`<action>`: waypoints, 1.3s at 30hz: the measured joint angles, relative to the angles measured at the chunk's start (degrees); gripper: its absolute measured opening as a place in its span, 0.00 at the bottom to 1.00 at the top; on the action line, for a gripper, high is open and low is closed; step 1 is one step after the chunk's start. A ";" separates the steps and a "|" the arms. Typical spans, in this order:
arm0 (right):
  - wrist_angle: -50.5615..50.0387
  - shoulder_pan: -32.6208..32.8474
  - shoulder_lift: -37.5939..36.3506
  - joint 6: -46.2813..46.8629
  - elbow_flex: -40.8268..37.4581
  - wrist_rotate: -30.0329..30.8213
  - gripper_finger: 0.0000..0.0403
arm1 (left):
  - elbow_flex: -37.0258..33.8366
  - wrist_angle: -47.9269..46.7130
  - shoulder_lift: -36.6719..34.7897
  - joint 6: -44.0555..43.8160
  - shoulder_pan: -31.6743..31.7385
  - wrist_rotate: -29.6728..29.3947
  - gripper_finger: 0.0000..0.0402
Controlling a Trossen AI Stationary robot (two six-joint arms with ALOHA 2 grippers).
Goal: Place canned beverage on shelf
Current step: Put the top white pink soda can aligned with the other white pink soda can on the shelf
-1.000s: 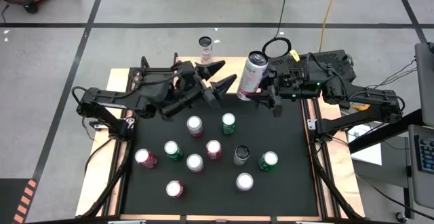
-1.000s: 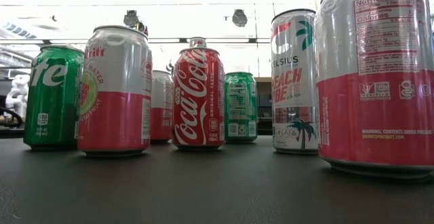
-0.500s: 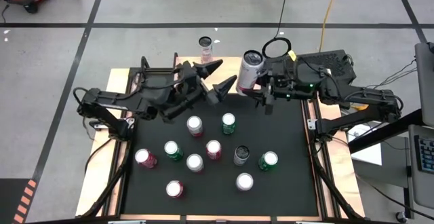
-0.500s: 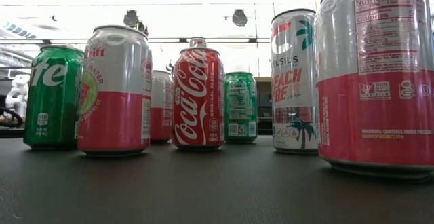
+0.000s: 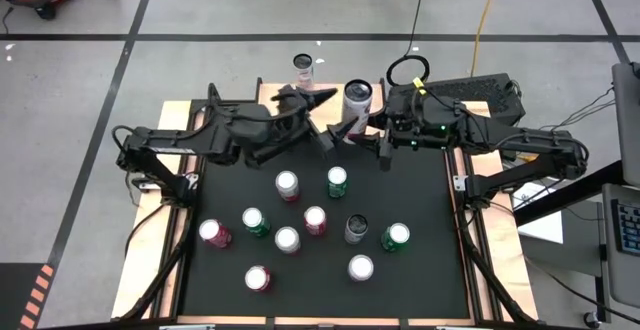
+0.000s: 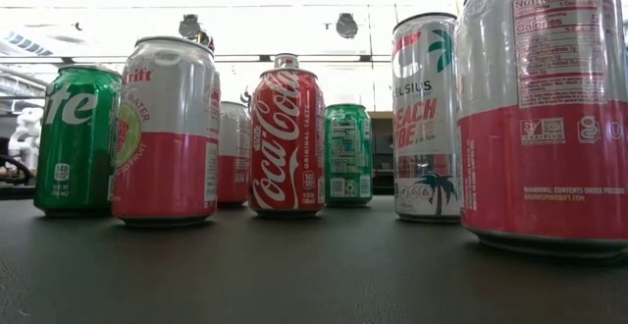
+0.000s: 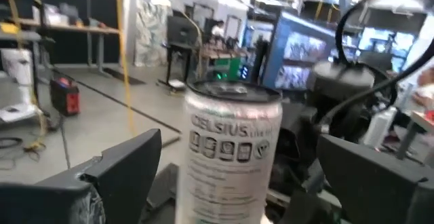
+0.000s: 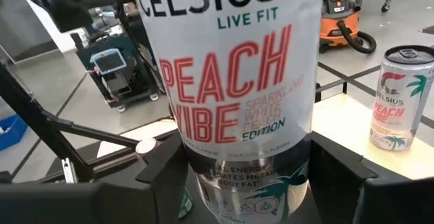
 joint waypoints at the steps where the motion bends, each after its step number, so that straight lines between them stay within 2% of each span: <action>1: 0.28 0.01 0.35 -0.10 0.00 0.00 0.56 | -0.09 -0.72 0.22 -0.36 0.33 0.77 0.99; 5: -0.42 0.01 0.83 -0.42 -0.02 -0.02 0.56 | -0.13 -0.46 1.35 -1.64 1.61 2.70 0.99; 14: -1.69 0.03 1.30 -0.44 0.00 -0.02 0.56 | -0.11 -0.25 2.53 -3.51 3.09 2.09 0.97; 27: -3.62 0.03 1.29 -0.03 0.00 -0.06 0.56 | -0.10 -0.86 2.51 -3.00 3.43 4.07 0.64; 30: -4.30 0.03 1.26 0.57 0.00 -0.47 0.60 | -0.10 -1.03 2.51 -3.10 3.43 4.21 0.63; 34: -5.42 0.02 1.03 2.26 0.02 -2.60 0.71 | -0.10 -1.09 2.51 -3.50 3.41 5.31 0.64; 39: -7.73 -0.37 -0.45 5.54 0.07 -7.97 0.82 | -0.13 -0.06 2.51 -3.53 3.41 10.86 0.65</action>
